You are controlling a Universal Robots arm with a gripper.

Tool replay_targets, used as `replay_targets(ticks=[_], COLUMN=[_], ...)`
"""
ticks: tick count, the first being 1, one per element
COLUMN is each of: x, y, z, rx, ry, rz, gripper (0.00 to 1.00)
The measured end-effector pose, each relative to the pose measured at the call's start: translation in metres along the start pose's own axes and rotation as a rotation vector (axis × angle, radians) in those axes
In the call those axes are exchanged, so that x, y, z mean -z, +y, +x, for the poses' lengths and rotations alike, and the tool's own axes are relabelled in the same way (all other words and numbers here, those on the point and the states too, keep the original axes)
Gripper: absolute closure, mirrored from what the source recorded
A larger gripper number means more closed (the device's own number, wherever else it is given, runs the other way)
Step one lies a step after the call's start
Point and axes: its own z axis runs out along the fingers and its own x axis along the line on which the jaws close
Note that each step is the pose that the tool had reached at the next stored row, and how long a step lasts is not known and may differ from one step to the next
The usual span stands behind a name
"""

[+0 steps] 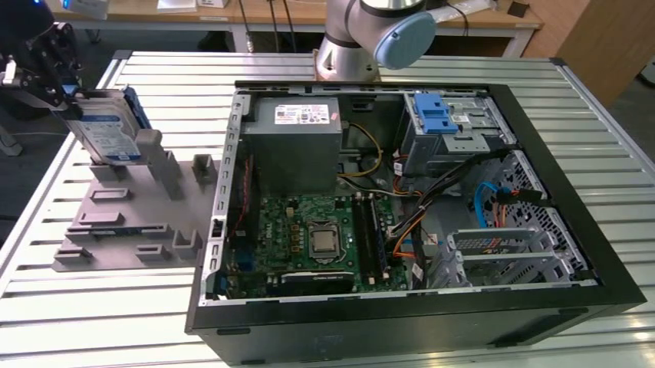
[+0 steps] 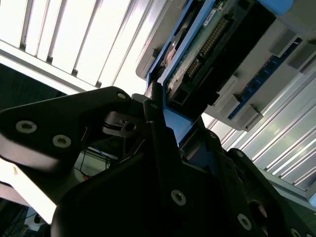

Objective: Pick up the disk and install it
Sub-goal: 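Pick up the disk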

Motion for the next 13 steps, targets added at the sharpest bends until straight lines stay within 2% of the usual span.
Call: replay_targets(ticks=[13], x=[0.0051], y=[0.0001], z=[-0.0002], rx=[0.0], ry=[-0.0001], rz=[0.0001], gripper=[0.64])
